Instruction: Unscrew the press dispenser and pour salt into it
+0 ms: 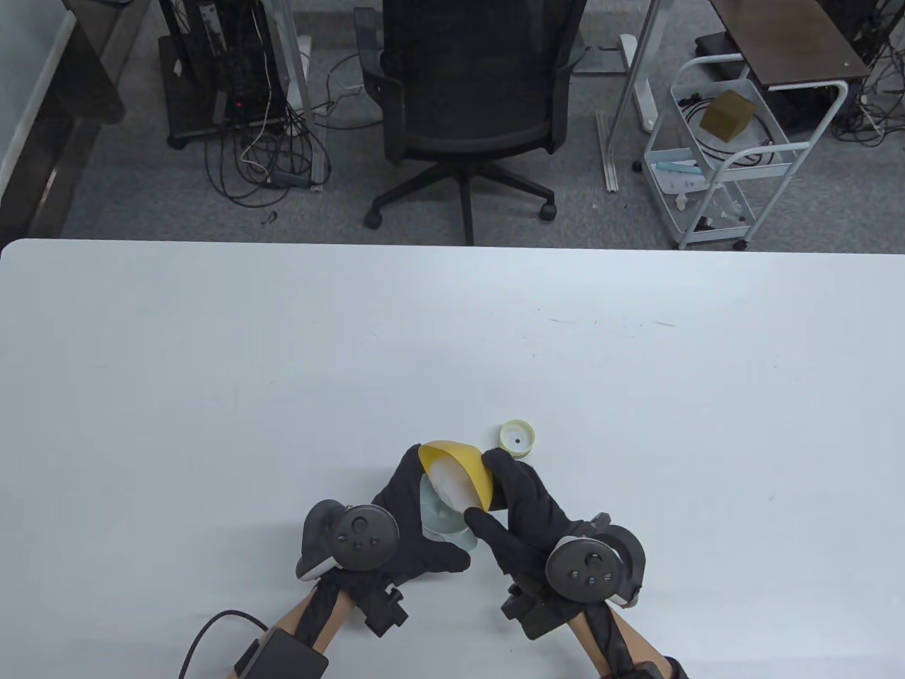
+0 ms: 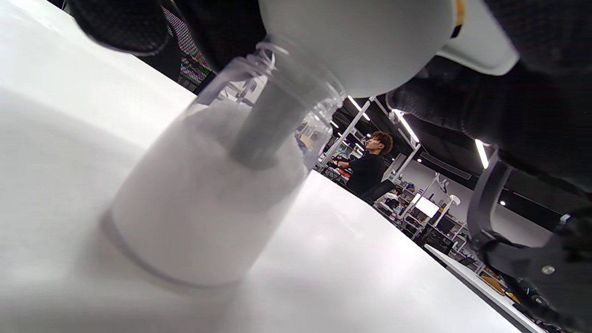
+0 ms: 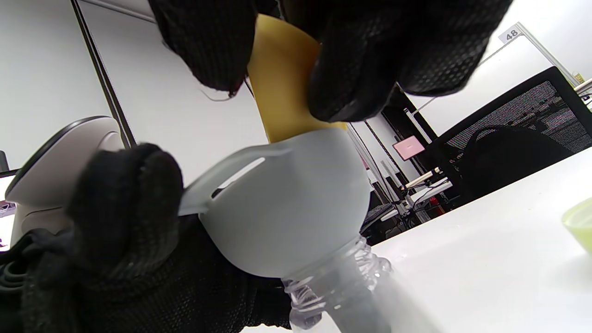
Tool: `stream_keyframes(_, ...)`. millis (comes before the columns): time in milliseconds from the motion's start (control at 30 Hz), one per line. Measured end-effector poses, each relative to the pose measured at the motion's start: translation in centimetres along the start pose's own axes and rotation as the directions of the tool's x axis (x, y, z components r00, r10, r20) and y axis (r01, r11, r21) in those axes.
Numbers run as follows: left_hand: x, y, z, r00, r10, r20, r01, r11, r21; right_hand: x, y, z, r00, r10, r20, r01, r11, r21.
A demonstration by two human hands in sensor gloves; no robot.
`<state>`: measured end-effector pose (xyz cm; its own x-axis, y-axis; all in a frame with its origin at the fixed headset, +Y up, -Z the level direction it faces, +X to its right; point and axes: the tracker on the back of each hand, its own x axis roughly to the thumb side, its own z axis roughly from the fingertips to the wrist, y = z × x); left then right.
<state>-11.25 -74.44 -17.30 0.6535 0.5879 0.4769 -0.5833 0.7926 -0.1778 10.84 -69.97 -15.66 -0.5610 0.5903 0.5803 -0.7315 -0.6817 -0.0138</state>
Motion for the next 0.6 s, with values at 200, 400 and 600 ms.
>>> stream_keyframes(200,0.0,0.0,0.0,1.0,0.0,0.0,0.0,1.0,0.0,0.0,0.0,0.0,1.0,0.0,0.0,0.0,1.0,0.0)
stream_keyframes(400,0.0,0.0,0.0,1.0,0.0,0.0,0.0,1.0,0.0,0.0,-0.03,0.02,1.0,0.01,0.006,-0.01,1.0,0.006)
stream_keyframes(600,0.0,0.0,0.0,1.0,0.0,0.0,0.0,1.0,0.0,-0.01,-0.04,0.05,1.0,0.013,0.008,-0.013,1.0,0.008)
